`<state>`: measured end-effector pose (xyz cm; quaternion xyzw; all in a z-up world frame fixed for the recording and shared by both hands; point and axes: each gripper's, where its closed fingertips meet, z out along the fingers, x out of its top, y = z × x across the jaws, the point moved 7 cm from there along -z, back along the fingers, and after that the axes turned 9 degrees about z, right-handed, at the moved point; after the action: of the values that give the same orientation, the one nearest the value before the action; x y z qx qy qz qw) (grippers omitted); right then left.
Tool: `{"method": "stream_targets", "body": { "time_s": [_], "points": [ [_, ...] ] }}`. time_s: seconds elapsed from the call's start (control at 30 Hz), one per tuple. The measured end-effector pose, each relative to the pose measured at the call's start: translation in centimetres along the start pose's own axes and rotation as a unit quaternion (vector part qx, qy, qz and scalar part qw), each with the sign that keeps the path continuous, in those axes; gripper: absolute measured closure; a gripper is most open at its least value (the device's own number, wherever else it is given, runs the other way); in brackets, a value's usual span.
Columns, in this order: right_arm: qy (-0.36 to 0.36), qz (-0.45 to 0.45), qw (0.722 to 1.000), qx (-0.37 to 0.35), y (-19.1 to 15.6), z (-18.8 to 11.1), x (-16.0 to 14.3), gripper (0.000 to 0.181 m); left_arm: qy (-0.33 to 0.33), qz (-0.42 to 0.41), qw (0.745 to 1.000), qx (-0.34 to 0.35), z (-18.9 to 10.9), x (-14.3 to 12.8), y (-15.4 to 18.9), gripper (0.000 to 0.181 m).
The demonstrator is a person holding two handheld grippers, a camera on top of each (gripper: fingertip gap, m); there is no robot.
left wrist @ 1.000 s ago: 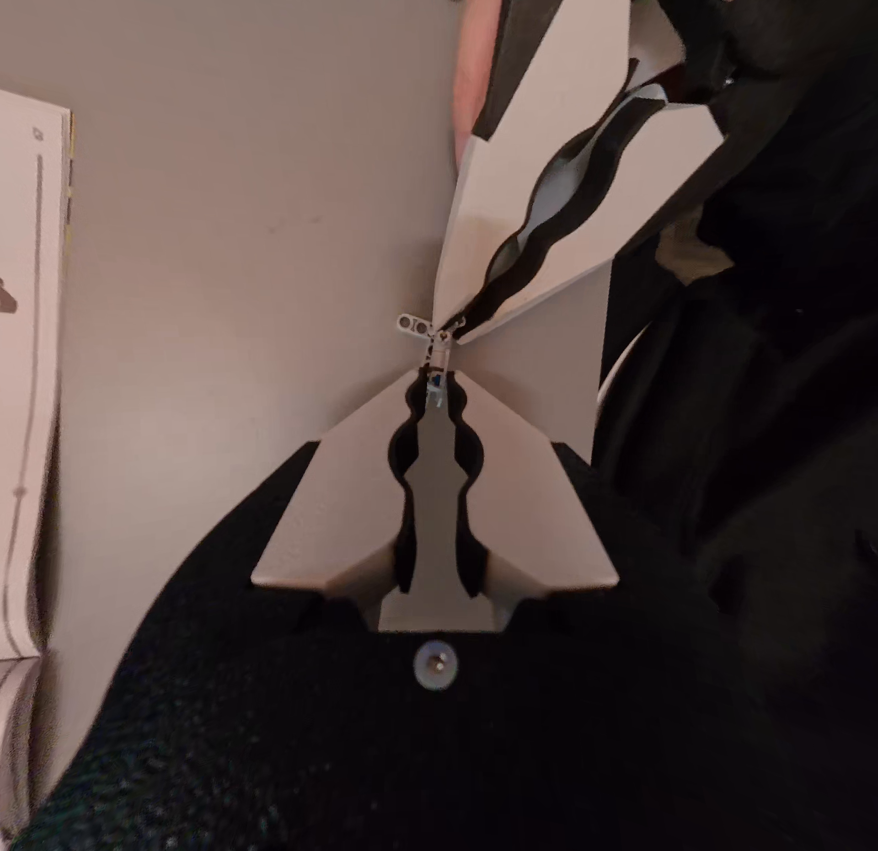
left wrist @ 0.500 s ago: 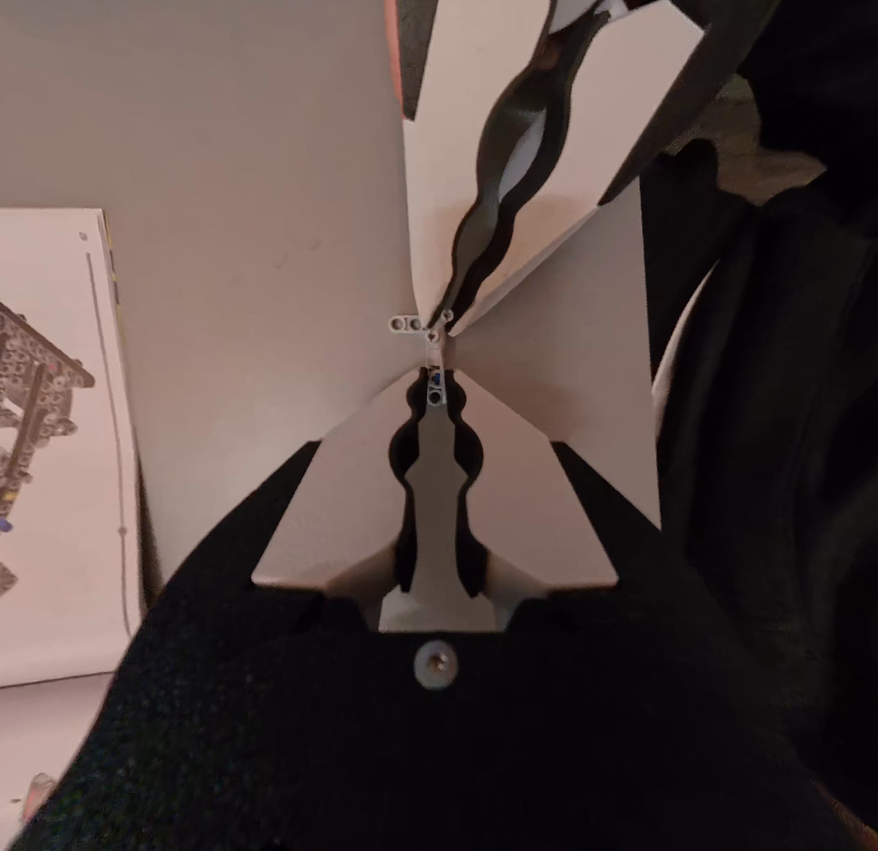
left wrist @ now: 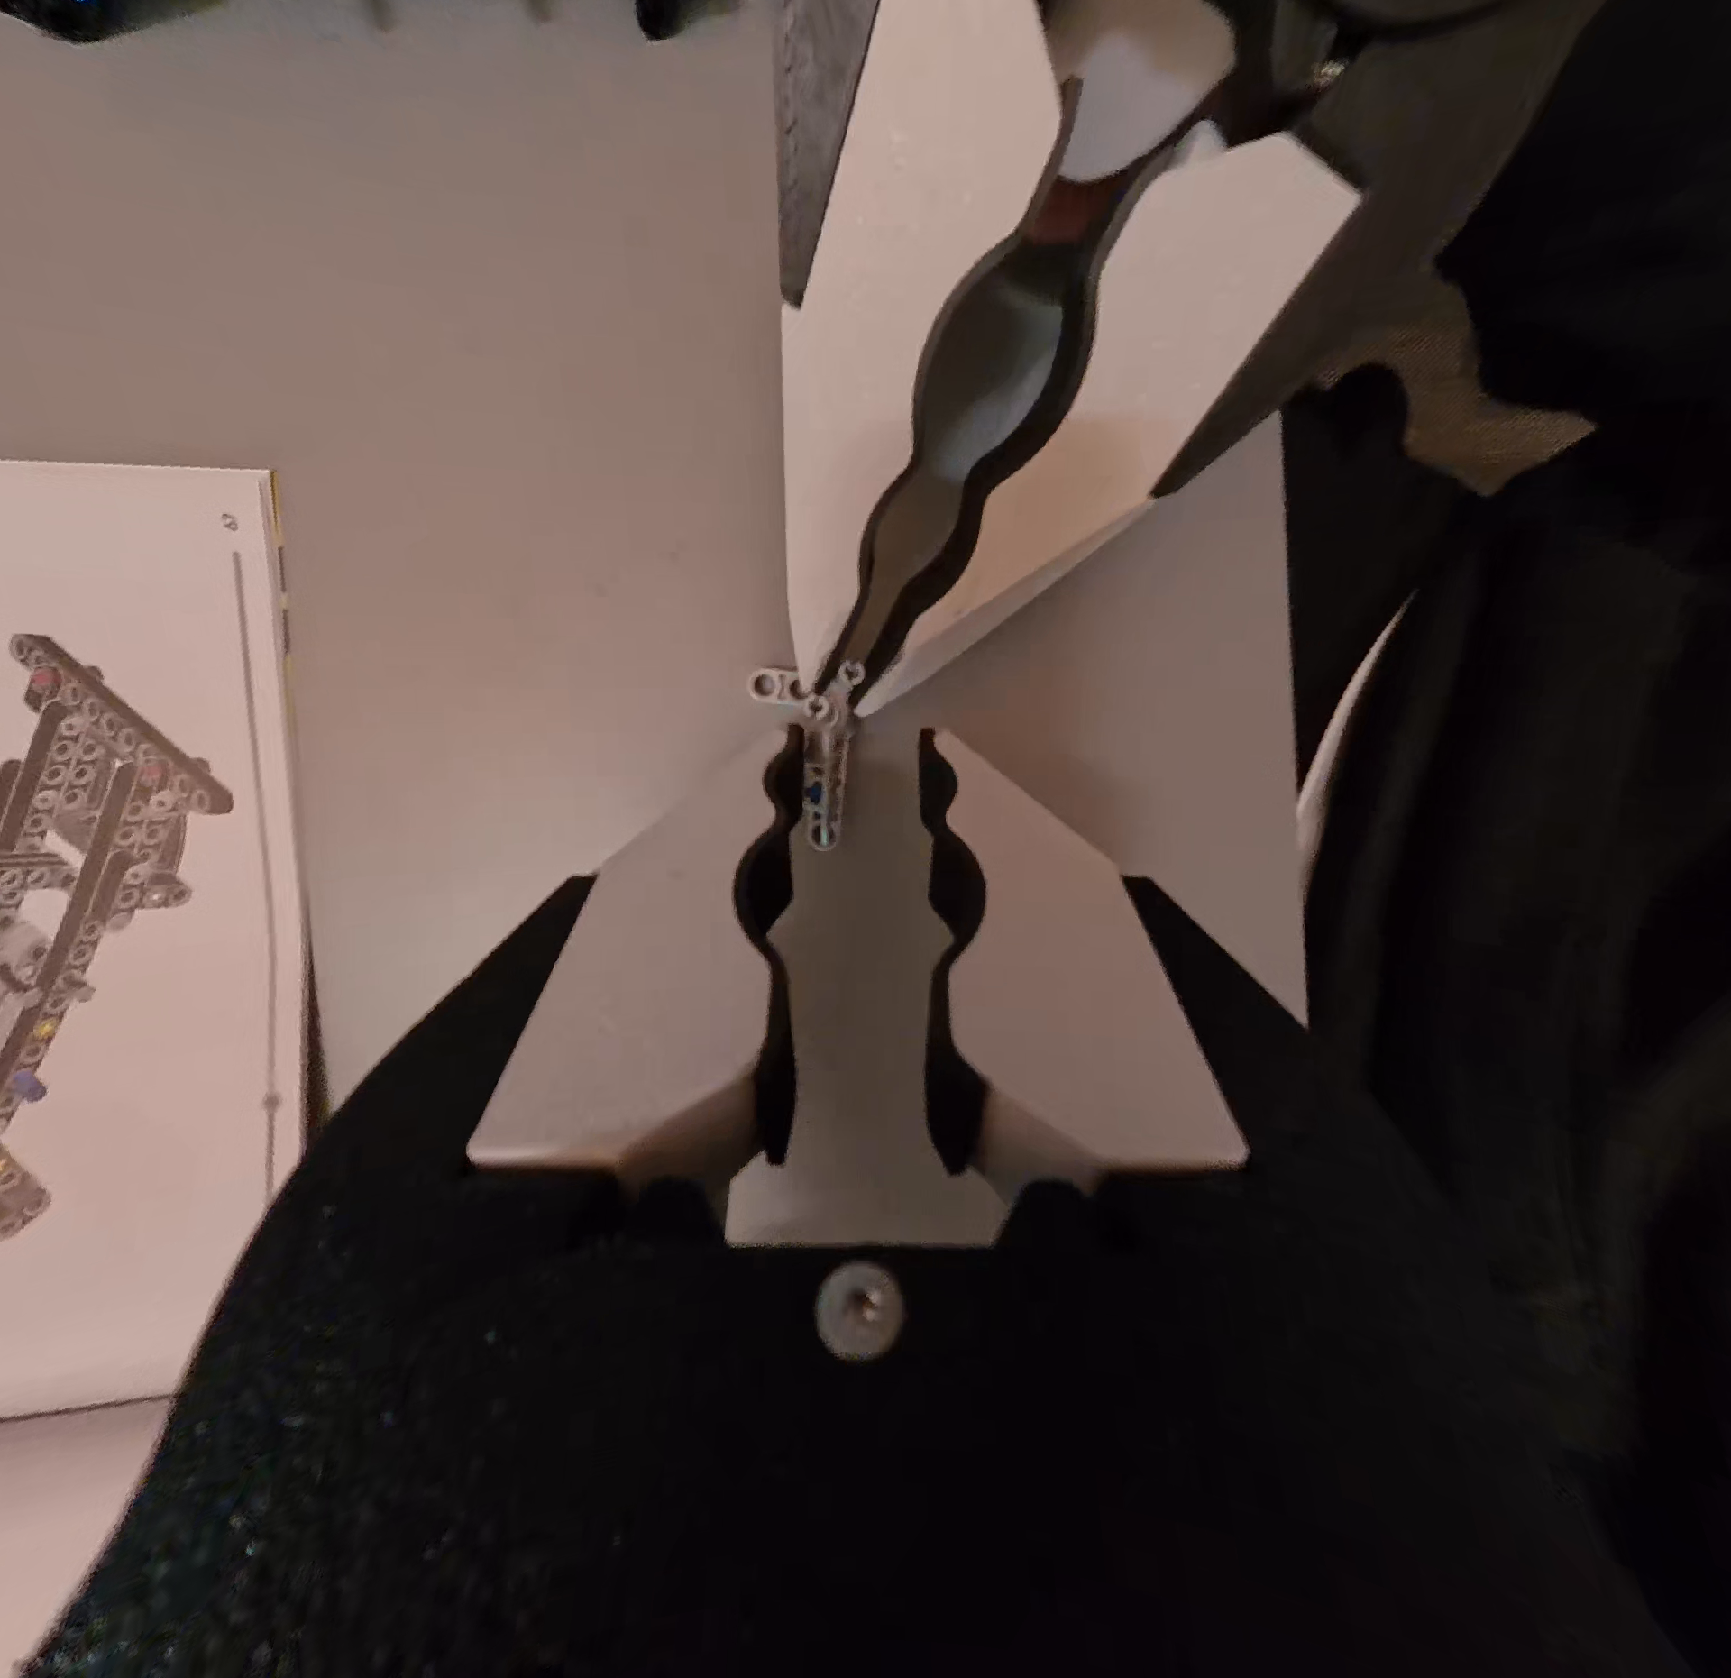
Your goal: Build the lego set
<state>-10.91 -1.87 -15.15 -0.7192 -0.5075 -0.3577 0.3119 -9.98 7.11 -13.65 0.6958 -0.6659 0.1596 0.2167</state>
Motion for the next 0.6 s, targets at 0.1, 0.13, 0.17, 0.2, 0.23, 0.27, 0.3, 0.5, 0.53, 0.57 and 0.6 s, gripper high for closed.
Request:
{"method": "stream_targets", "body": {
  "time_s": [0.1, 0.13, 0.17, 0.2, 0.23, 0.27, 0.3, 0.5, 0.53, 0.57, 0.6],
  "points": [
    [0.0, 0.007, 1.0, 0.001, 0.14, 0.0, 0.02, 0.177, -0.012, 0.008, 1.0, 0.016, 0.35, -0.17, -0.45, 0.164],
    [0.0, 0.008, 1.0, 0.003, 0.17, 0.03, 0.04, 0.177, -0.013, 0.012, 1.0, 0.016, 0.48, -0.21, -0.51, 0.167],
    [0.0, 0.008, 1.0, 0.004, 0.19, 0.06, 0.07, 0.177, -0.016, 0.016, 1.0, 0.015, 0.63, -0.28, -0.61, 0.173],
    [0.0, 0.009, 1.0, 0.004, 0.23, 0.1, 0.1, 0.177, -0.017, 0.022, 1.0, 0.014, 0.76, -0.32, -0.68, 0.175],
    [-0.001, 0.012, 1.0, 0.005, 0.28, 0.12, 0.11, 0.177, -0.014, 0.028, 0.999, 0.013, 0.8, -0.34, -0.69, 0.175],
    [-0.001, 0.015, 1.0, 0.008, 0.34, 0.12, 0.11, 0.177, -0.012, 0.036, 0.999, 0.015, 0.79, -0.39, -0.73, 0.176],
    [-0.002, 0.02, 1.0, 0.008, 0.41, 0.12, 0.12, 0.177, -0.009, 0.046, 0.999, 0.018, 0.8, -0.41, -0.78, 0.177],
    [-0.002, 0.032, 0.999, 0.011, 0.71, 0.17, 0.19, 0.177, -0.008, 0.09, 0.995, 0.044, 0.83, -0.49, -0.74, 0.177],
    [-0.002, 0.034, 0.999, 0.012, 0.75, 0.19, 0.2, 0.177, -0.008, 0.093, 0.995, 0.046, 0.81, -0.51, -0.76, 0.177],
    [-0.002, 0.036, 0.999, 0.014, 0.8, 0.21, 0.21, 0.177, -0.009, 0.094, 0.994, 0.047, 0.81, -0.51, -0.76, 0.177],
    [-0.002, 0.038, 0.999, 0.016, 0.84, 0.22, 0.23, 0.177, -0.01, 0.092, 0.995, 0.048, 0.81, -0.51, -0.76, 0.177]
  ]
}}
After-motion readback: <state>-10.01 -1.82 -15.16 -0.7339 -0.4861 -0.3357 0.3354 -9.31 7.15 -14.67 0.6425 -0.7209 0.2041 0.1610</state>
